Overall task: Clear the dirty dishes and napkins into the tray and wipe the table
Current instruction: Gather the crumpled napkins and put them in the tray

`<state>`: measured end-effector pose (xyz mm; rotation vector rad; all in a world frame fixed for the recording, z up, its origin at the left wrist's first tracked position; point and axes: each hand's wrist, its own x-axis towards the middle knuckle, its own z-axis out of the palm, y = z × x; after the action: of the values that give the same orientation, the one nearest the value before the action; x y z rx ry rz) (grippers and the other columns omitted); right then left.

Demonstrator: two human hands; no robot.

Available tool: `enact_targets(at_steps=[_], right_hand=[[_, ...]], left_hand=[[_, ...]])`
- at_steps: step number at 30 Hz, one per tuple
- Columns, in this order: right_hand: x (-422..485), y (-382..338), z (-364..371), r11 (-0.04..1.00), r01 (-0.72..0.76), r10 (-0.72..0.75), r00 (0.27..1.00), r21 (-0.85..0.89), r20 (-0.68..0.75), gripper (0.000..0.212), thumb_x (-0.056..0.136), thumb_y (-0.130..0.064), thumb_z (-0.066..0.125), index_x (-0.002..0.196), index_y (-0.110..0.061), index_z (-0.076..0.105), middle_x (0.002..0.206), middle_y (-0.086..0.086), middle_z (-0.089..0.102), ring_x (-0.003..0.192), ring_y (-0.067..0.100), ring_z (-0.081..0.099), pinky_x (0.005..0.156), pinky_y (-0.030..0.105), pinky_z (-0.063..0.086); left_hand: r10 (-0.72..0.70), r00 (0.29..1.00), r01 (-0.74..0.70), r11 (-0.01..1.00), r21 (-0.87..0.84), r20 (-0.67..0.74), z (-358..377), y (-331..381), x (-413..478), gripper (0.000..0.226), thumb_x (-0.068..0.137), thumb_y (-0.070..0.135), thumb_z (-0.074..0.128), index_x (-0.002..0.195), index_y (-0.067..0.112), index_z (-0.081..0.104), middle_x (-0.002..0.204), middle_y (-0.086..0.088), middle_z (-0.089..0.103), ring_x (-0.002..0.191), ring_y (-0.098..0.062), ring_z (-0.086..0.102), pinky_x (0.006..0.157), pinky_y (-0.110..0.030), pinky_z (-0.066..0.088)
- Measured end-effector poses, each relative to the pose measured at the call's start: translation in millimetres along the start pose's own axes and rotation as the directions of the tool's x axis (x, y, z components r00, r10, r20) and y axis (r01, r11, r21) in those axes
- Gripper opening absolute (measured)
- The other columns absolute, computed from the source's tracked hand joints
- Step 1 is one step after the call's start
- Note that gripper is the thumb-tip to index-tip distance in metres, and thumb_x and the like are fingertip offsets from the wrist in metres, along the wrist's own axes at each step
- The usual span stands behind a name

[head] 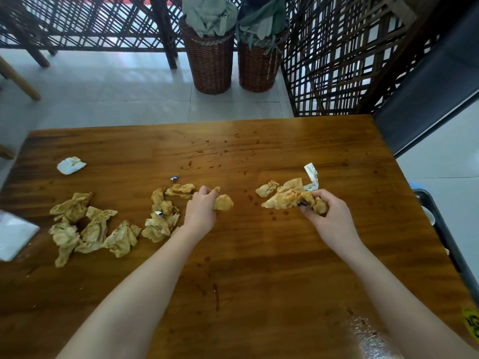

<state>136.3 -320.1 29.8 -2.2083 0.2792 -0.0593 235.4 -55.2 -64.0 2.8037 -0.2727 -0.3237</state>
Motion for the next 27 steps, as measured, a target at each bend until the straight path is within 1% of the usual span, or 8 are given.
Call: enact_targets(at_steps=[2,3,5,7,14,20,23,27], right_hand=[[-3,2,0,1.0,-0.002,0.002,1.0,-0.003,0.0,0.018,0.086,-0.019,0.069,0.096,-0.031,0.06,0.091,-0.023,0.062,0.088,-0.01,0.058,0.064,0.006,0.043],[-5,3,0,1.0,-0.002,0.002,1.0,-0.003,0.0,0.019,0.086,-0.018,0.069,0.095,-0.032,0.06,0.09,-0.023,0.062,0.088,-0.012,0.056,0.062,0.005,0.044],[-8,5,0,1.0,-0.006,0.006,1.0,0.0,0.001,0.023,0.086,-0.018,0.069,0.09,-0.037,0.058,0.088,-0.023,0.062,0.088,-0.014,0.055,0.061,0.003,0.043],[-11,6,-1,1.0,-0.007,0.007,1.0,0.001,-0.004,0.026,0.086,-0.017,0.069,0.087,-0.041,0.057,0.085,-0.023,0.063,0.087,-0.013,0.056,0.062,0.002,0.043],[-25,9,-13,0.999,-0.026,0.026,0.999,-0.026,-0.025,0.027,0.085,-0.02,0.07,0.086,-0.042,0.055,0.087,-0.026,0.06,0.088,-0.016,0.054,0.064,0.007,0.04],[-38,19,-40,0.998,-0.053,0.05,0.997,-0.041,-0.065,0.022,0.085,-0.02,0.07,0.096,-0.035,0.059,0.089,-0.028,0.058,0.086,-0.015,0.055,0.066,0.006,0.04],[-45,28,-57,0.997,-0.059,0.055,0.995,-0.047,-0.083,0.021,0.085,-0.02,0.071,0.101,-0.029,0.06,0.095,-0.019,0.06,0.087,-0.007,0.055,0.072,0.007,0.041],[-62,47,-83,0.995,-0.087,0.08,0.991,-0.059,-0.111,0.026,0.085,-0.02,0.071,0.11,-0.017,0.063,0.103,-0.008,0.062,0.098,0.006,0.056,0.085,0.021,0.049]], left_hand=[[-0.046,0.997,0.04,0.995,0.09,0.066,0,-4,-4,0.053,0.089,0.007,0.06,0.138,0.019,0.045,0.133,-0.006,0.041,0.116,-0.031,0.045,0.088,-0.042,0.042],[-0.068,0.992,0.058,0.994,0.095,0.111,1,-6,-5,0.055,0.09,0.007,0.06,0.14,0.019,0.042,0.137,-0.006,0.038,0.118,-0.032,0.044,0.092,-0.044,0.042],[-0.072,0.986,0.063,0.996,0.063,0.149,5,-9,-8,0.054,0.089,0.003,0.058,0.139,0.017,0.042,0.139,-0.007,0.034,0.116,-0.033,0.046,0.09,-0.045,0.046],[-0.05,0.99,0.049,0.999,0.009,0.135,8,-11,-10,0.052,0.087,-0.005,0.054,0.135,0.013,0.045,0.135,-0.009,0.035,0.111,-0.033,0.046,0.088,-0.043,0.048],[-0.005,0.993,0.015,0.996,-0.083,0.114,14,-4,-16,0.045,0.084,-0.016,0.049,0.123,0.006,0.05,0.128,-0.013,0.034,0.111,-0.031,0.043,0.092,-0.036,0.044],[0.045,0.996,-0.034,0.989,-0.145,0.073,6,30,-24,0.051,0.083,-0.016,0.051,0.127,0.01,0.051,0.122,-0.007,0.034,0.107,-0.026,0.041,0.084,-0.034,0.044],[0.076,0.997,-0.07,0.984,-0.166,0.026,6,58,-31,0.051,0.083,-0.015,0.054,0.127,0.011,0.052,0.12,-0.005,0.035,0.103,-0.021,0.04,0.085,-0.031,0.045],[0.114,0.993,-0.111,0.977,-0.181,0.009,7,104,-42,0.051,0.084,-0.014,0.057,0.128,0.011,0.053,0.12,-0.006,0.038,0.106,-0.024,0.045,0.088,-0.033,0.048]])
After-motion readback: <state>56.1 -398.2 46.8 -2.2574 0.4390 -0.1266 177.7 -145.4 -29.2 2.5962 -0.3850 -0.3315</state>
